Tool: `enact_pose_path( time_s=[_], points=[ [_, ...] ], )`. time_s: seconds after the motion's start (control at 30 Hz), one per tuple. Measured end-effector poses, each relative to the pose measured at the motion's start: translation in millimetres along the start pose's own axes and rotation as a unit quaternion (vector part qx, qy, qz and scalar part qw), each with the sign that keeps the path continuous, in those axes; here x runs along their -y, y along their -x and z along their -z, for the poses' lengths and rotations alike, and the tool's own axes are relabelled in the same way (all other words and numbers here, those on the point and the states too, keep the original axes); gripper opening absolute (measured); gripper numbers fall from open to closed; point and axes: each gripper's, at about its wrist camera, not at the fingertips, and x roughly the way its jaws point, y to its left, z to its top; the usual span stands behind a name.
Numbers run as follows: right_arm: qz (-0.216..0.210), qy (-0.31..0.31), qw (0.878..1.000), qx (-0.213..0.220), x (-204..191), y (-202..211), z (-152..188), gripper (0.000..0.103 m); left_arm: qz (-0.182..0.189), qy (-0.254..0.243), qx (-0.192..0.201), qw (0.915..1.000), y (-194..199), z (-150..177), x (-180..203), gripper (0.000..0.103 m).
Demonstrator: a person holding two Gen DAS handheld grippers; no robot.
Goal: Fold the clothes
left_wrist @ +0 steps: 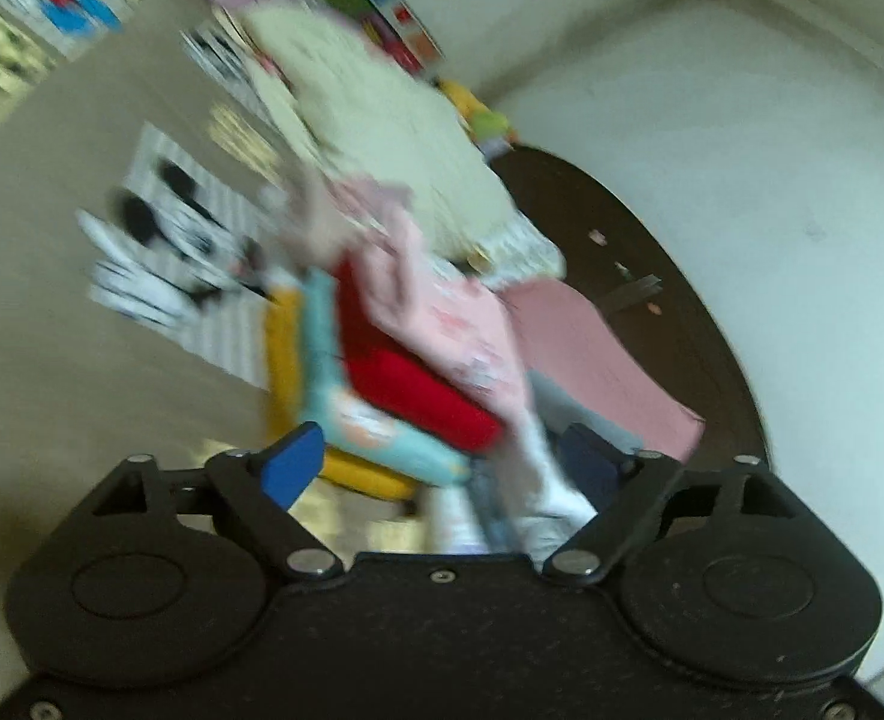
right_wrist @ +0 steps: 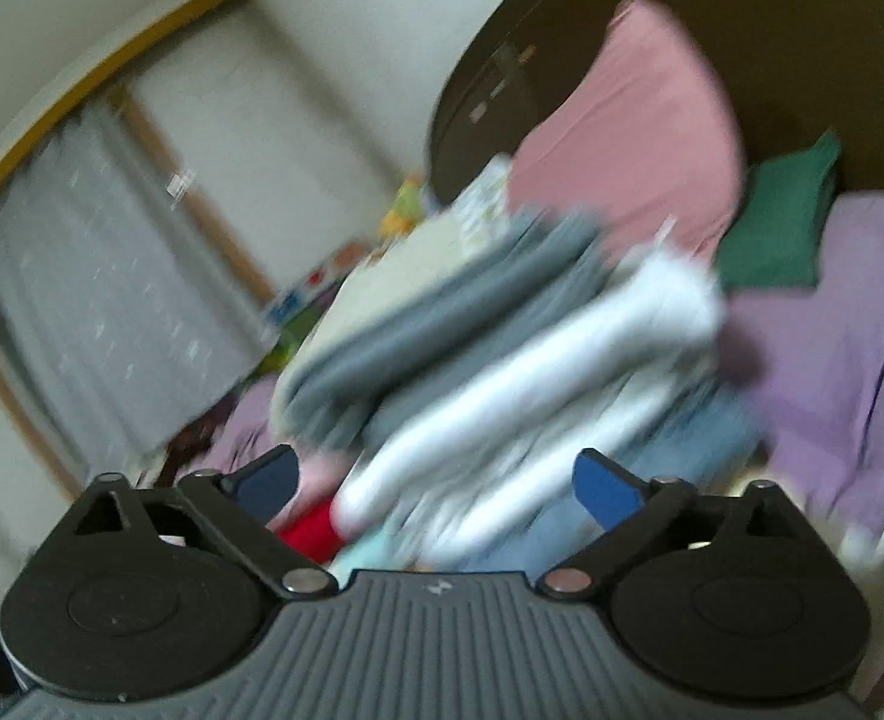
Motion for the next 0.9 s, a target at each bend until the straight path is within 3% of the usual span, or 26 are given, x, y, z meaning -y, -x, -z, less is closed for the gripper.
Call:
enact_pose_path(
  time_s=[0.13,0.23,0.4,0.57,0.63,0.7,0.83,0.9],
  points=[
    [-0.033,0.031,0.997,-0.067,-61.5,6.0,60.4,0.103,-0.066,-0.079,0.028,0.9943,71.4,-1.6,-12.2,0.102],
    [-0.050,0.059,0.989,-0.129,-116.8,-1.1,100.1,0.103,-0.124,-0.132,0.045,0.9825,122.6,3.1,-20.7,0.103],
    [-0.080,0.139,0.968,-0.195,-217.3,-0.2,154.6,0.103,-0.251,-0.173,0.091,0.9479,194.0,18.8,-33.1,0.103],
    [-0.098,0.217,0.946,-0.221,-299.2,26.4,200.0,0.103,-0.338,-0.224,0.111,0.9073,236.1,36.9,-30.1,0.103],
    [-0.103,0.244,0.937,-0.229,-326.3,34.5,214.0,0.103,-0.358,-0.240,0.103,0.8964,246.1,42.9,-30.8,0.103],
    [-0.104,0.267,0.929,-0.235,-345.3,50.9,229.5,0.103,-0.369,-0.236,0.109,0.8922,254.7,48.2,-33.2,0.103],
    [-0.107,0.306,0.915,-0.240,-378.1,71.0,252.2,0.103,-0.366,-0.192,0.126,0.9019,274.3,54.1,-40.8,0.103],
    [-0.108,0.311,0.913,-0.241,-384.9,76.0,259.7,0.103,-0.369,-0.190,0.123,0.9015,278.4,56.7,-42.8,0.103]
  ],
)
